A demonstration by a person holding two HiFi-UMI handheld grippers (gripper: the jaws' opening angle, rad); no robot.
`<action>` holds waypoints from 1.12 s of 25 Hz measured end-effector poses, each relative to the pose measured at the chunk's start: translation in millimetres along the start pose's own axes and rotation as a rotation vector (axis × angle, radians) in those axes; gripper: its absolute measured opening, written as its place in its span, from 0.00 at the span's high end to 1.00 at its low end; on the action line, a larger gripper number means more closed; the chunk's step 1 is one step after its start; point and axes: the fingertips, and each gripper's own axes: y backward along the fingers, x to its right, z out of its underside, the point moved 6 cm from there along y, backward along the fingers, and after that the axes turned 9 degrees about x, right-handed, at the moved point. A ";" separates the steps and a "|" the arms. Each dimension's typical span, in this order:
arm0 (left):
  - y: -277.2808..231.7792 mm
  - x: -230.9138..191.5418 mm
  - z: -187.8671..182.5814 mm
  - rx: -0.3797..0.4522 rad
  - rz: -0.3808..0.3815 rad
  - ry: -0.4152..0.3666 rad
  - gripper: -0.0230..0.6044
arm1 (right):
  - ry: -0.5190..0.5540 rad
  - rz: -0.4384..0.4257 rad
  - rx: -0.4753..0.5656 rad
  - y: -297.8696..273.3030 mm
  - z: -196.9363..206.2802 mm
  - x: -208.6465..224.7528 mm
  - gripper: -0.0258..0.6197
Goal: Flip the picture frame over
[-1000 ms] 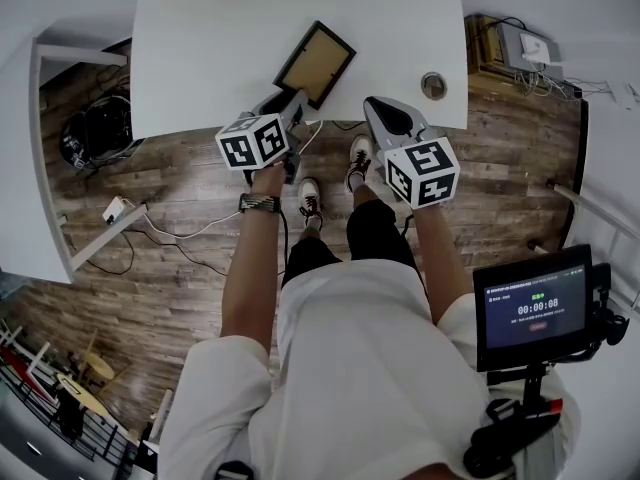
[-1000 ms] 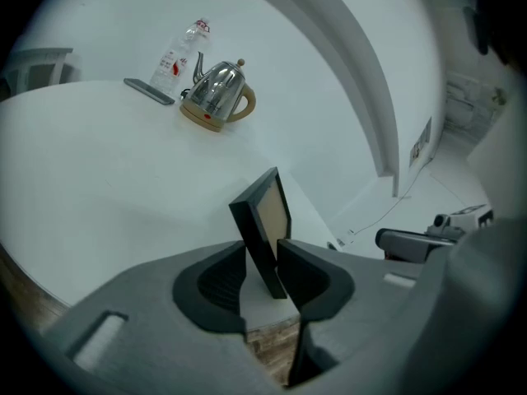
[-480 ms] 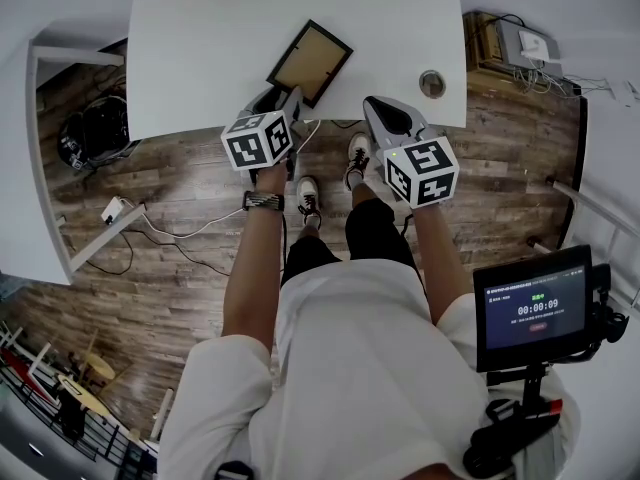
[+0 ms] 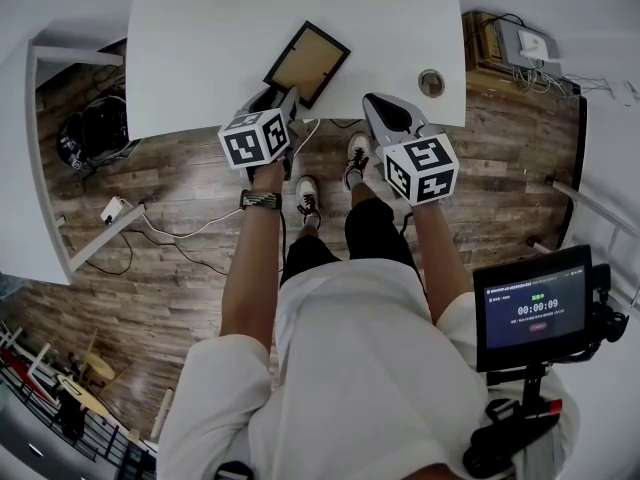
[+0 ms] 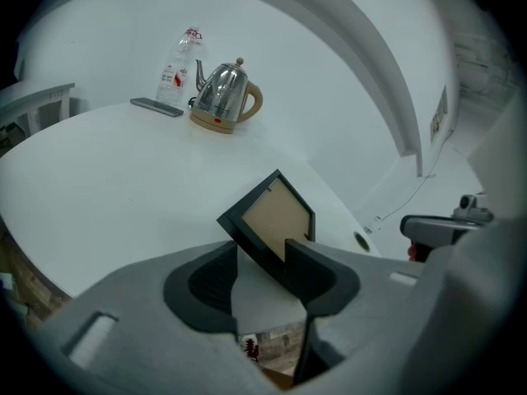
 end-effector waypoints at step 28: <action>4.4 -3.4 -8.9 0.023 -0.087 -0.037 0.64 | -0.008 0.009 0.002 0.2 0.2 -0.2 0.96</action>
